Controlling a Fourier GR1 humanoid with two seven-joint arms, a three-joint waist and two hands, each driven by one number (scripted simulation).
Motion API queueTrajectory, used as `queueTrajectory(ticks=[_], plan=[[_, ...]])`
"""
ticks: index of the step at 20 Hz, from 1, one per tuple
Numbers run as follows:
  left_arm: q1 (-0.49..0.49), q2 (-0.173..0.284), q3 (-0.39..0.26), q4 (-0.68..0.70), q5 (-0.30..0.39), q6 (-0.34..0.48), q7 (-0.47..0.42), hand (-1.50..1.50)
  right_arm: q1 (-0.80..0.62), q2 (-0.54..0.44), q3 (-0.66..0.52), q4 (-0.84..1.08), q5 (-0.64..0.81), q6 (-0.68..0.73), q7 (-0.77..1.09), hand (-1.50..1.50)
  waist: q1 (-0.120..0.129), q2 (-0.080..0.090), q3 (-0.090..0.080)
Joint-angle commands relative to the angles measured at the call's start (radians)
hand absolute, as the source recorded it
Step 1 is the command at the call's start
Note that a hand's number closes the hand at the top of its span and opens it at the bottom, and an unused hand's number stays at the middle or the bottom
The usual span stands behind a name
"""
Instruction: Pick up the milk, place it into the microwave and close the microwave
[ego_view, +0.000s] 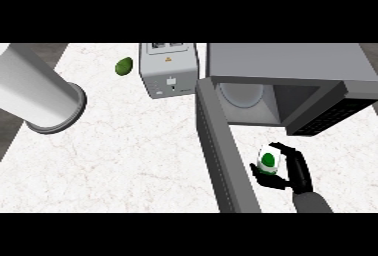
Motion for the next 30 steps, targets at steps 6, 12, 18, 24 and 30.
queueTrajectory(ticks=[6, 12, 18, 24, 30], plan=[[-0.019, -0.001, -0.022, 0.012, -0.008, -0.019, 0.011, -1.5, -0.279, -0.102, 0.006, 0.193, -0.017, 0.335, -0.177, 1.5, 0.033, 0.018, 0.006], [-0.043, 0.029, 0.067, 0.052, 0.059, -0.041, -0.002, -1.5, -0.339, -0.114, 0.013, 0.259, -0.03, 0.517, -0.29, 1.5, 0.008, 0.009, 0.003], [-0.068, 0.034, 0.117, 0.069, 0.116, -0.037, 0.041, -1.5, -0.386, -0.048, 0.039, 0.205, -0.012, 0.472, -0.261, 1.5, -0.022, 0.002, 0.001], [-0.041, 0.008, 0.104, 0.014, 0.114, -0.043, 0.086, -1.5, -0.479, -0.041, 0.011, 0.155, -0.007, 0.383, -0.084, 1.5, -0.023, 0.0, 0.001], [-0.035, -0.008, 0.129, 0.08, 0.088, -0.091, 0.025, -1.5, -0.595, -0.047, -0.014, 0.194, -0.017, 0.438, 0.048, 1.5, -0.015, 0.001, 0.001]])
